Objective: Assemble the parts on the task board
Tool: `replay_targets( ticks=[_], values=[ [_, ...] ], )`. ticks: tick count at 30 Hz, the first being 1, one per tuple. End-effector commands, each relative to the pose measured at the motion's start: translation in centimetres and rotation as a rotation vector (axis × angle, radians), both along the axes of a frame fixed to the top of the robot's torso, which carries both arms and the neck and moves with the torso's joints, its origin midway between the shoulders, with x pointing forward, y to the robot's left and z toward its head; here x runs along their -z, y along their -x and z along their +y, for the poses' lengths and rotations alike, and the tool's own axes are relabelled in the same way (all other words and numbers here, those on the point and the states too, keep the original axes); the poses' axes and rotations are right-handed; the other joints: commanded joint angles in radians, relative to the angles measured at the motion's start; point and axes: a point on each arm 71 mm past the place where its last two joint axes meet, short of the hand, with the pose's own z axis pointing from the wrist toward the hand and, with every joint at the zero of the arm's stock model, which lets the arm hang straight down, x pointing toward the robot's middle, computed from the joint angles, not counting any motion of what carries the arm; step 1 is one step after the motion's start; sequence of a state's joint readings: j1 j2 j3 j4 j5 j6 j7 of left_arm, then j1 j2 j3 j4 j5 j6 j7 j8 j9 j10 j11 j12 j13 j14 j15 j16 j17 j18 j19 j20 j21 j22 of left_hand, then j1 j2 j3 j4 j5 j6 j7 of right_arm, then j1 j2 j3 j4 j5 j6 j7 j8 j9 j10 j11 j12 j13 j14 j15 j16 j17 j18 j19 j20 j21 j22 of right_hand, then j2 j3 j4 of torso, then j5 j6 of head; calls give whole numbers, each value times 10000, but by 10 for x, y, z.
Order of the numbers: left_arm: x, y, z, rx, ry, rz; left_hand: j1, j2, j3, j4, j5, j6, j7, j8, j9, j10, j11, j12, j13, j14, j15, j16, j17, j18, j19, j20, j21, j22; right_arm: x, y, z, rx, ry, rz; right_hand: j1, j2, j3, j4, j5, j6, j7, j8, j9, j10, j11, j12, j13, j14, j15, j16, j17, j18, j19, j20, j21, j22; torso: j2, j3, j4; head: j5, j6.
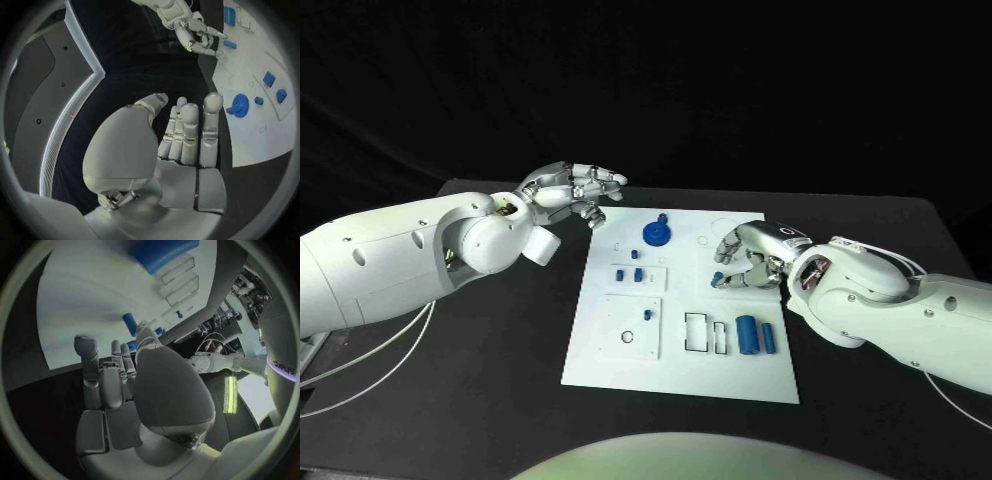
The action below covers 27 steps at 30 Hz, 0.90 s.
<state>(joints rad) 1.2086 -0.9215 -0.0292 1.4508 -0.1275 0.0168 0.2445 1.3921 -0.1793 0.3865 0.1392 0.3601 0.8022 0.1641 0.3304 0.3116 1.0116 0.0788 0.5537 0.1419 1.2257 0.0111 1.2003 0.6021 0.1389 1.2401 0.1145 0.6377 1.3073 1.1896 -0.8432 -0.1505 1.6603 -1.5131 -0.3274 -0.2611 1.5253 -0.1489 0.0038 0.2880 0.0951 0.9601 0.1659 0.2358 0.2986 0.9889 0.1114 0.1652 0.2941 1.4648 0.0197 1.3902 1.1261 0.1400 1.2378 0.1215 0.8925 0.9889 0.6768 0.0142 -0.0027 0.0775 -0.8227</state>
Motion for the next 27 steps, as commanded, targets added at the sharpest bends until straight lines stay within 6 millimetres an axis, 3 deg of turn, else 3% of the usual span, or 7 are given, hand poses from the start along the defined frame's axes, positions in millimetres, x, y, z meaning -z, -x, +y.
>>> replay_targets(
  ticks=[1,7,11,13,16,27],
  values=[
    [-1,1,-2,180,78,0,-5,-53,66,18,59,-42,5,65,16,33,64,-40,-13,7,6,38,0,147,45,10,-14,471,5,3,3,-348,335,361,78,-11,72,2,68,81,21,-58,-29,83,-13,-107,-135,148,78,-26,-32,111,47,-12,-9,-3,-7,0,-3,-1,-26],
    [-1,0,-2,183,61,0,-5,-53,66,18,59,-42,5,65,16,33,64,-40,-13,7,6,38,0,147,45,10,-14,471,8,5,8,-534,398,446,106,11,177,5,154,116,4,-98,-81,173,-18,-265,-347,166,72,-1,22,108,89,-4,1,29,-9,1,-7,-12,-43],
    [0,0,-3,204,55,-4,-10,-48,70,21,61,-48,6,73,19,34,65,-40,-14,15,7,48,24,144,52,10,4,476,8,5,10,-549,335,336,263,174,457,-18,149,176,-45,-165,-170,592,-75,-361,-596,259,28,160,307,79,247,-44,166,192,-7,4,-8,-20,-42],
    [0,0,-3,211,53,-2,-10,-48,70,21,61,-48,6,73,19,34,65,-40,-14,15,7,48,24,144,52,10,4,476,8,5,11,-538,288,275,553,322,904,-31,-41,223,-95,-235,-255,1045,-132,-484,-808,323,-29,295,518,13,439,-94,480,482,-7,4,-2,-29,-40],
    [0,0,-3,207,46,-2,-15,-39,78,24,65,-55,7,81,23,35,66,-41,-14,16,8,51,27,144,53,11,4,476,8,5,11,-536,226,203,777,359,1608,-3,-181,331,-118,-283,-335,1450,-162,-721,-1114,337,-65,367,608,-6,488,-131,575,608,-4,3,-4,-31,-39],
    [0,0,-3,218,11,19,-24,-26,87,31,71,-66,9,93,29,36,68,-41,-15,18,9,53,27,142,59,12,14,480,9,5,12,-530,309,157,478,-125,3652,-89,-294,707,-223,-214,-348,2134,-281,-1013,-1657,322,-164,410,561,-42,566,-194,775,906,-12,4,-6,-30,-66]
  ],
)
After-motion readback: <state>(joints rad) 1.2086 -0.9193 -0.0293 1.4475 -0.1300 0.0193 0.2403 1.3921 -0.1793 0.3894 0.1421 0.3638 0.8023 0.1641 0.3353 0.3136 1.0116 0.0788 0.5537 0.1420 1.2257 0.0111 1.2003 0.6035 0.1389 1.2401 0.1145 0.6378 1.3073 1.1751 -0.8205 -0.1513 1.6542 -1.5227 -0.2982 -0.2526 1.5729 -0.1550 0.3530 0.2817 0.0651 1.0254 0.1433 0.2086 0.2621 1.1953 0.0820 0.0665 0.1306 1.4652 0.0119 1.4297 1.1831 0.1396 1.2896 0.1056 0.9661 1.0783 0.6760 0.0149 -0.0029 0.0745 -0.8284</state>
